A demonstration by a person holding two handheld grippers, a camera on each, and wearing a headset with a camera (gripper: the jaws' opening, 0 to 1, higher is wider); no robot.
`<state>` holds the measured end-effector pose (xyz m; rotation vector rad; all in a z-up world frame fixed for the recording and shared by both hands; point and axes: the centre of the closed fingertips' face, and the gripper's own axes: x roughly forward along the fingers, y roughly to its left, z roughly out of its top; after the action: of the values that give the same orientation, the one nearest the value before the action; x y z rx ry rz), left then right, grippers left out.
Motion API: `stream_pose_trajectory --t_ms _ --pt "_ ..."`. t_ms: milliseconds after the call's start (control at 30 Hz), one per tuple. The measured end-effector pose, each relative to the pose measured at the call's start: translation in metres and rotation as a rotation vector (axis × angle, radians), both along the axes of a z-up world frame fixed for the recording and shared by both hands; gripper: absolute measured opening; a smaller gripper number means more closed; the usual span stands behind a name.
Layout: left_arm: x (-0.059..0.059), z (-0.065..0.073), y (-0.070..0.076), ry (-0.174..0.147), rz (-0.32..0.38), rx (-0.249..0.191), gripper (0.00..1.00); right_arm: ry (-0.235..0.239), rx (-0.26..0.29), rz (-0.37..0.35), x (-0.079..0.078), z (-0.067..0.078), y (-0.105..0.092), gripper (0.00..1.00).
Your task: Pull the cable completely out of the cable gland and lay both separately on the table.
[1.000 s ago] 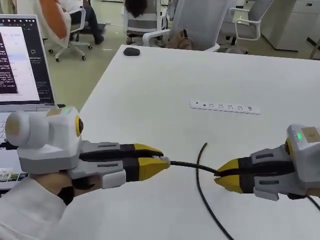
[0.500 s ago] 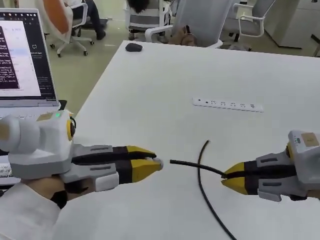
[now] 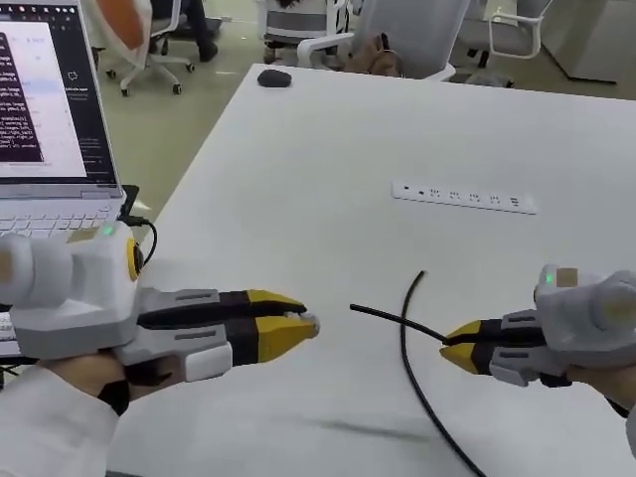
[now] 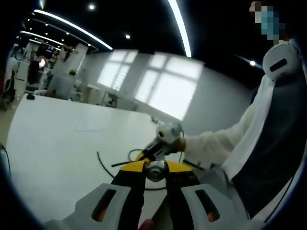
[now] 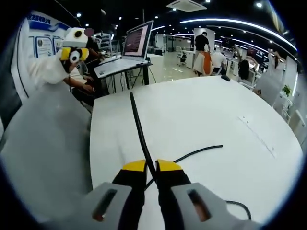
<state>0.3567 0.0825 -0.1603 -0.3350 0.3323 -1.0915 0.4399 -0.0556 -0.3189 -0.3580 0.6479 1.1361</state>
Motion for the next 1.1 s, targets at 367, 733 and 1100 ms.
stream_pose_trajectory --t_ms 367,733,1100 --pt "0.004 -0.016 0.004 0.050 0.019 -0.017 0.17 0.076 -0.048 -0.001 0.003 -0.049 0.010 0.07" --pt "0.011 -0.029 -0.002 0.082 0.029 -0.034 0.17 0.113 -0.082 0.003 0.000 -0.076 0.012 0.07" --pt "0.013 -0.039 -0.010 0.116 0.024 -0.044 0.17 0.132 -0.073 -0.020 -0.003 -0.090 0.010 0.09"
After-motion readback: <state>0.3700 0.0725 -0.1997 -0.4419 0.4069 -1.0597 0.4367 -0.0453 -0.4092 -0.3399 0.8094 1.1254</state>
